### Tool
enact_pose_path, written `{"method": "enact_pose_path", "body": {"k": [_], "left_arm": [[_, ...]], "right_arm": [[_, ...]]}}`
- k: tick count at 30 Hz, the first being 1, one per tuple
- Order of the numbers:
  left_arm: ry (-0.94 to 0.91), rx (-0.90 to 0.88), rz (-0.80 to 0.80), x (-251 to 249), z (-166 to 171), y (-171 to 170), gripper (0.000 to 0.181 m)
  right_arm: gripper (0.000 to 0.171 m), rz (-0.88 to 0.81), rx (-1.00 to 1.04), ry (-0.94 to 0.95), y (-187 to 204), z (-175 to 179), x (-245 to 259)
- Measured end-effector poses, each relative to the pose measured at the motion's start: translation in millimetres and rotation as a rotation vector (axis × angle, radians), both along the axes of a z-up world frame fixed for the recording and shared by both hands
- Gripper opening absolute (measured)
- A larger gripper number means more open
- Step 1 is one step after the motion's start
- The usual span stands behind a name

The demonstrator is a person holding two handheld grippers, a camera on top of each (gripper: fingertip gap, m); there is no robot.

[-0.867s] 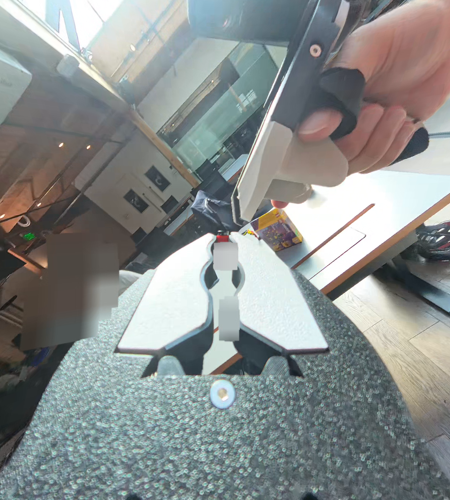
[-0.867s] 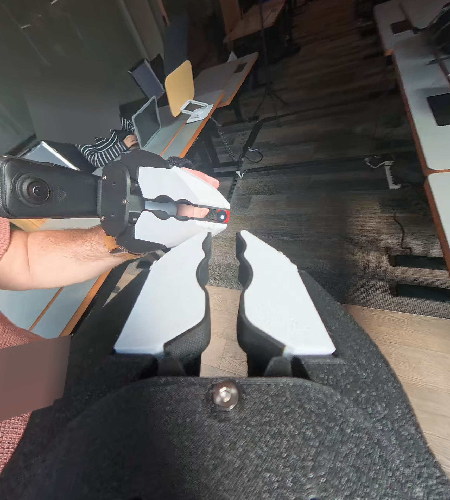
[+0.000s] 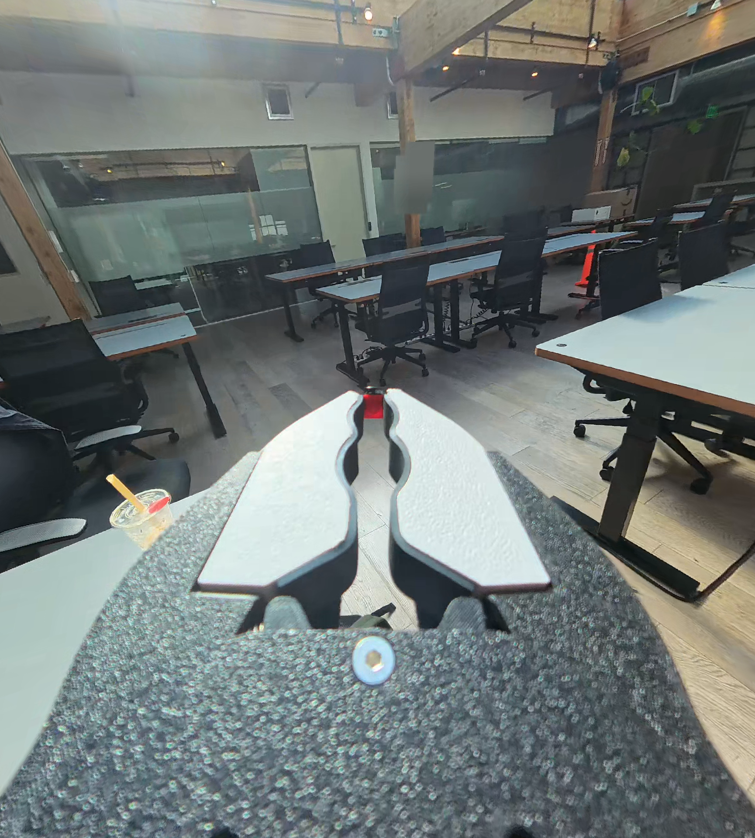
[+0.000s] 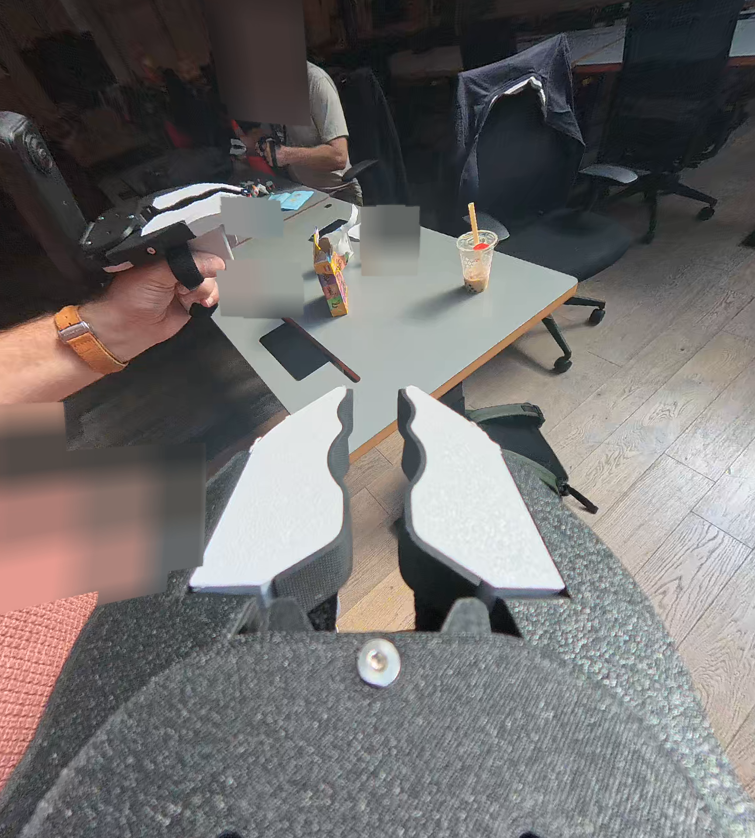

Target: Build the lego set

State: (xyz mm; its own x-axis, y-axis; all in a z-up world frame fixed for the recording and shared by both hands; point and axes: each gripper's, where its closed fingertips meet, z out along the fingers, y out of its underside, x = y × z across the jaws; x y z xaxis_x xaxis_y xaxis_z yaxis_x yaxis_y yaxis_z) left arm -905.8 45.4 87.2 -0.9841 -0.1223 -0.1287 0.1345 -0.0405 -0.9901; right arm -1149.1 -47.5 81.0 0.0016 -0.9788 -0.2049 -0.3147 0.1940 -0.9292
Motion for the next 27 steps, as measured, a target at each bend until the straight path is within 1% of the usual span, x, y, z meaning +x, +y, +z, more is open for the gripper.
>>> {"method": "enact_pose_path", "body": {"k": [1, 3, 5, 9, 12, 15, 16, 19, 21, 23, 25, 27], "left_arm": [[-0.029, 0.024, 0.012, 4.2, 0.3, -17.5, 0.007], [-0.065, 0.064, 0.028, 11.7, -3.8, -63.2, 0.007], [-0.040, 0.080, 0.032, 25.0, -9.7, -109.1, 0.007], [-0.052, 0.087, 0.041, 64.4, -27.0, -214.9, 0.007], [-0.063, 0.095, 0.057, 108.0, -49.2, -300.7, 0.007], [-0.017, 0.096, 0.087, 161.8, -70.2, -379.2, 0.007], [0.007, 0.101, 0.098, 179.8, -74.1, -405.1, 0.007], [0.037, 0.107, 0.109, 229.0, -70.9, -476.6, 0.007], [0.041, 0.097, 0.119, 259.6, -59.3, -512.4, 0.007], [0.039, 0.081, 0.146, 286.6, -48.6, -535.6, 0.007], [0.051, 0.068, 0.177, 320.3, -46.8, -562.7, 0.006], [0.068, 0.067, 0.222, 353.2, -53.7, -586.8, 0.006]], "right_arm": [[0.018, 0.011, -0.010, -0.014, -21.7, 3.7, 4.8], [0.019, 0.022, -0.037, -0.048, -66.5, 9.6, 19.2], [0.018, 0.020, -0.054, -0.077, -115.3, 9.8, 39.5], [0.018, -0.007, -0.072, -0.087, -233.4, 0.8, 83.2], [0.018, -0.028, -0.087, -0.058, -328.1, -10.3, 108.9], [0.018, -0.071, -0.046, -0.018, -422.5, -26.8, 136.3], [0.018, -0.078, -0.015, -0.010, -450.8, -31.2, 147.9], [0.018, -0.099, 0.043, 0.029, -529.7, -44.7, 191.7], [0.018, -0.094, 0.072, 0.055, -572.9, -50.0, 229.4], [0.018, -0.064, 0.062, 0.054, -612.1, -51.4, 274.6], [0.018, 0.000, 0.047, 0.063, -648.3, -57.5, 327.3], [0.018, 0.082, 0.035, 0.063, -683.1, -62.9, 387.1]]}}
